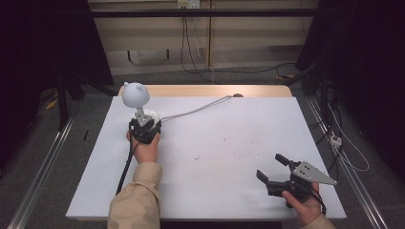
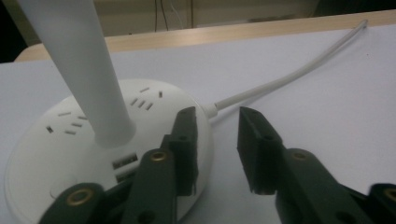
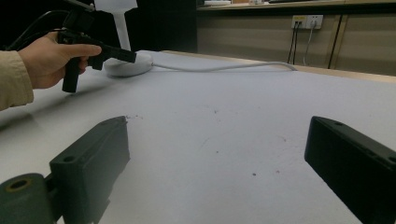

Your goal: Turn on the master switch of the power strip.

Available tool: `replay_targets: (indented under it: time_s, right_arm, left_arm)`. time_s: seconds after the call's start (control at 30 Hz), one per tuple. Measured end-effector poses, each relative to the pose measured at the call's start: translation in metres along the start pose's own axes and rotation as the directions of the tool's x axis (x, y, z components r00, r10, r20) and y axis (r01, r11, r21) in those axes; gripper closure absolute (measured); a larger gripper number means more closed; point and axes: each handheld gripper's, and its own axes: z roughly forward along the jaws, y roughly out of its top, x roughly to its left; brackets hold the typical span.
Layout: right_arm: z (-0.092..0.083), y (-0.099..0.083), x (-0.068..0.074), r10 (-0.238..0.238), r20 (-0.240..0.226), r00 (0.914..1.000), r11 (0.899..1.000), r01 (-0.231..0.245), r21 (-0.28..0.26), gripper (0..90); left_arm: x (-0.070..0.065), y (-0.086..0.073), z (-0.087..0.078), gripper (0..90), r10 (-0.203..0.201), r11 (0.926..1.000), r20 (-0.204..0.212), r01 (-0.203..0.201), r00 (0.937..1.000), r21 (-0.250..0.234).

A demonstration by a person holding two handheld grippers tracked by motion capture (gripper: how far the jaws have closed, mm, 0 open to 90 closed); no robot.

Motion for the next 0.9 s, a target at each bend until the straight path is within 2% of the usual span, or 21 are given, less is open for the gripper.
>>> replay_targets:
  time_s: [0.03, 0.07, 0.17, 0.27, 0.37, 0.9]
  right_arm:
    - [0.000, 0.000, 0.001, 0.003, 0.001, 1.0000, 1.000, -0.003, 0.001, 6.1]
    - [0.000, 0.000, 0.001, 0.003, 0.000, 1.0000, 1.000, -0.003, 0.001, 6.1]
    - [0.001, 0.000, 0.002, 0.008, -0.001, 1.0000, 1.000, -0.008, 0.001, 6.1]
    - [0.001, 0.000, 0.001, 0.002, 0.000, 1.0000, 1.000, -0.002, 0.003, 6.1]
    - [0.001, 0.000, 0.001, 0.008, 0.003, 1.0000, 1.000, -0.008, 0.000, 6.1]
    - [0.001, 0.000, 0.002, 0.004, 0.002, 1.0000, 1.000, -0.004, 0.003, 6.1]
  left_arm:
    - [0.002, 0.000, -0.002, 63.9, 0.009, 0.9999, 0.001, -0.009, 1.0000, 0.009]
    - [0.001, -0.001, -0.002, 62.0, -0.022, 0.9997, 0.007, 0.022, 0.9997, -0.006]
    - [0.005, -0.001, -0.006, 53.9, -0.012, 0.9996, 0.021, 0.011, 0.9997, 0.028]
    - [0.005, 0.000, -0.010, 50.9, -0.022, 0.9997, 0.037, 0.022, 0.9991, 0.010]
    - [0.005, 0.000, -0.013, 44.0, -0.024, 0.9996, 0.058, 0.023, 0.9980, 0.017]
    - [0.004, 0.002, -0.029, 25.8, -0.042, 0.9990, 0.167, 0.039, 0.9851, 0.021]
